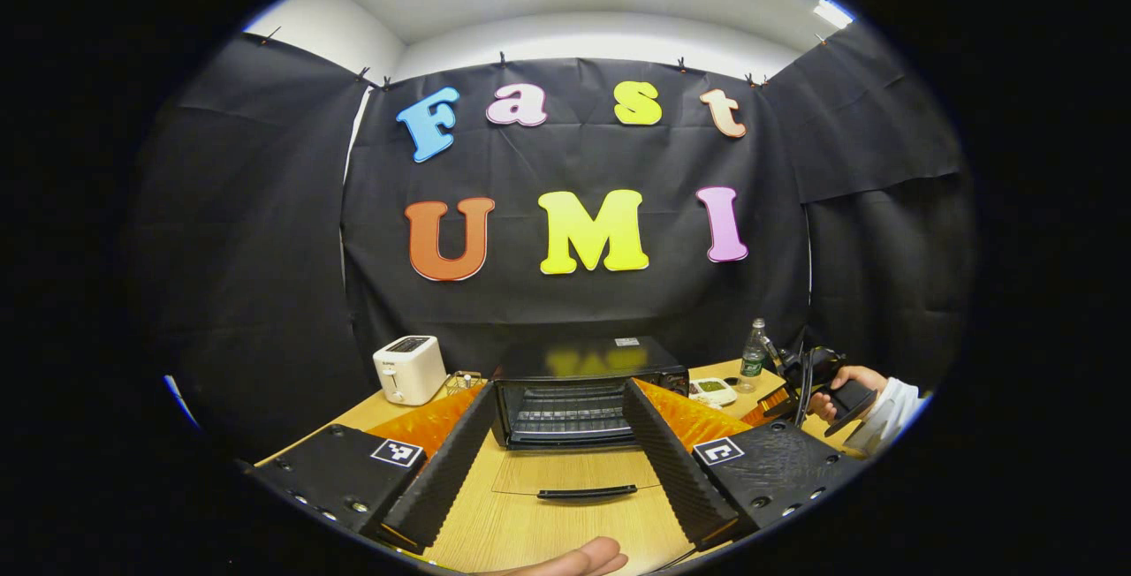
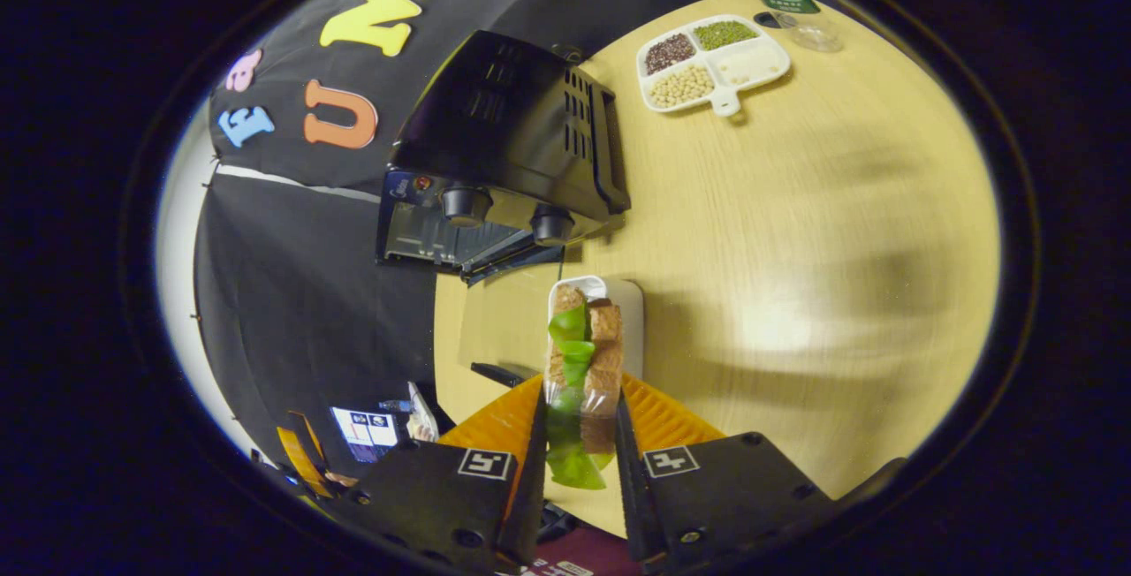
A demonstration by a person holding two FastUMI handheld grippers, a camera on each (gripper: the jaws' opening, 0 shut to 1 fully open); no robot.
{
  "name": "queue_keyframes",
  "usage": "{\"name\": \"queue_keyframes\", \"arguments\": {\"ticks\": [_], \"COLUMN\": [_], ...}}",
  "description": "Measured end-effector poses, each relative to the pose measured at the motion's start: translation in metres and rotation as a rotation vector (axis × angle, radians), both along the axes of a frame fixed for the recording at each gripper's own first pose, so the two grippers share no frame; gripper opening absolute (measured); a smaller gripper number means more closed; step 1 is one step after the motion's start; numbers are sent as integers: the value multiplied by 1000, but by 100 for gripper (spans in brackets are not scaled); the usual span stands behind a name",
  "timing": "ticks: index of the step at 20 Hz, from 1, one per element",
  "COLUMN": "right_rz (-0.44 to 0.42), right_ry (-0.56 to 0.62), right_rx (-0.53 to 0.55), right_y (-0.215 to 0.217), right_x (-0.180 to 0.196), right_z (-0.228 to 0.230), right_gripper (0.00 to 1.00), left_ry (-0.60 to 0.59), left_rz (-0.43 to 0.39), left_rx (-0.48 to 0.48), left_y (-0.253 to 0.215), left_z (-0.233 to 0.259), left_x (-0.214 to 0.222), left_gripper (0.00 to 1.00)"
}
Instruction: Open the electric oven with the left hand, put the food in, and close the electric oven.
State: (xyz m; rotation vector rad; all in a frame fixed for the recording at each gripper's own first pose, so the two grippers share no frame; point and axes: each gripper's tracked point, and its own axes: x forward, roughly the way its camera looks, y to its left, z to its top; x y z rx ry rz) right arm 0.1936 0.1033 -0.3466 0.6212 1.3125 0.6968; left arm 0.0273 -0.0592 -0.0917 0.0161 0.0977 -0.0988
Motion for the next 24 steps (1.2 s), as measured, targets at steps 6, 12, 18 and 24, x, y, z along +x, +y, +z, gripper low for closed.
{"name": "queue_keyframes", "arguments": {"ticks": [6, 12, 18, 24], "right_rz": [-120, -245, -413, -612], "right_ry": [-142, -239, -243, -267], "right_rx": [3, 125, 276, 385], "right_y": [-11, 26, 101, 169], "right_x": [-22, -57, -69, -32], "right_z": [41, 65, 53, 42], "right_gripper": [40, 40, 40, 40], "left_ry": [-20, -25, -38, -48], "left_rz": [-45, -75, -68, -35], "left_rx": [-24, -48, -76, -65], "left_y": [5, 15, 45, 83], "left_z": [3, 0, -3, -4], "left_x": [-15, -25, -36, -45], "left_gripper": [95, 95, 95, 94]}}
